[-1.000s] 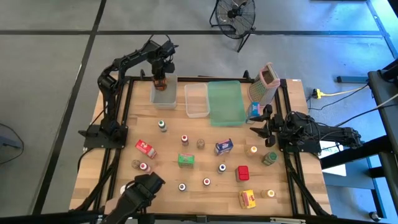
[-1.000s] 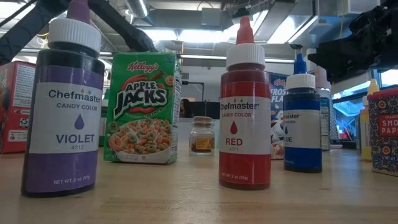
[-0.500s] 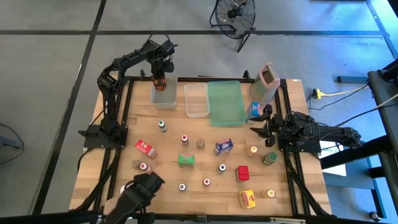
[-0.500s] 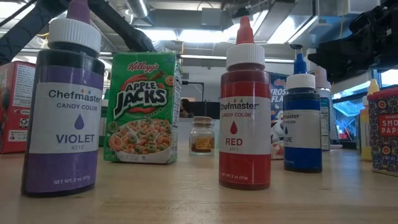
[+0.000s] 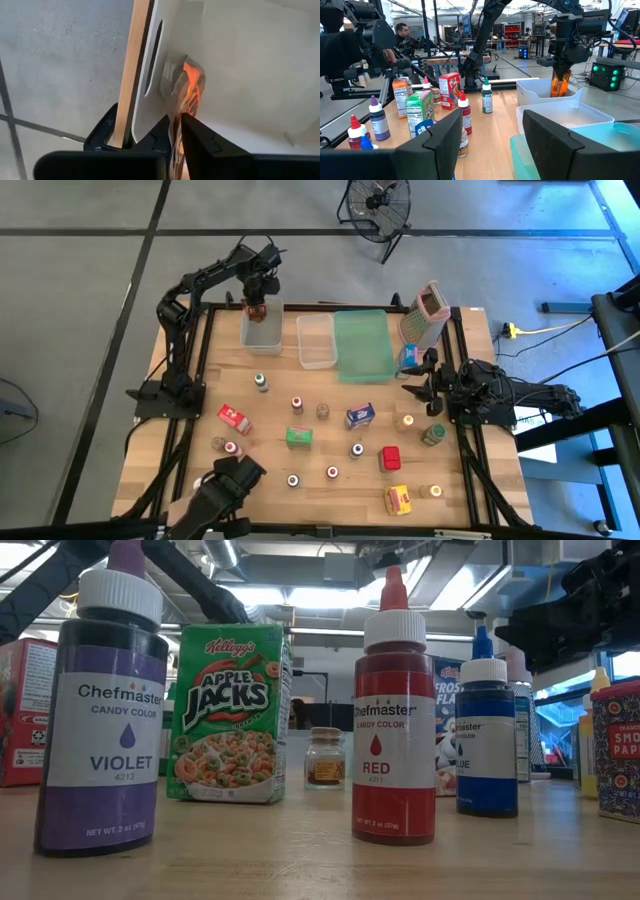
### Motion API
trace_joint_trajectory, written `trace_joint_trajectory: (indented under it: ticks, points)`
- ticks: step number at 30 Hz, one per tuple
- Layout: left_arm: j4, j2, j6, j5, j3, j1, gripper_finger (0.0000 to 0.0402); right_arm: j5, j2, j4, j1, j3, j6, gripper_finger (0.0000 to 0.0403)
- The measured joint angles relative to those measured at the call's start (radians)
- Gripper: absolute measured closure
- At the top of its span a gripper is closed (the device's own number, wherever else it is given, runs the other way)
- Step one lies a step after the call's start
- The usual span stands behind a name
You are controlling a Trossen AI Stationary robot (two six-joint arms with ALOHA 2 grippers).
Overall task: Pick & Place Kitchen Items
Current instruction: Put the orange seasoning pack into the gray bin
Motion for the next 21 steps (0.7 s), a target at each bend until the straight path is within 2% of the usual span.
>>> trace_joint_trajectory:
  ticks: [21]
  points:
    - [0.005,0.0,-0.048,0.006,0.0,-0.001,0.0288,0.0,0.0,0.0,0.0,0.0,0.0,0.0192]
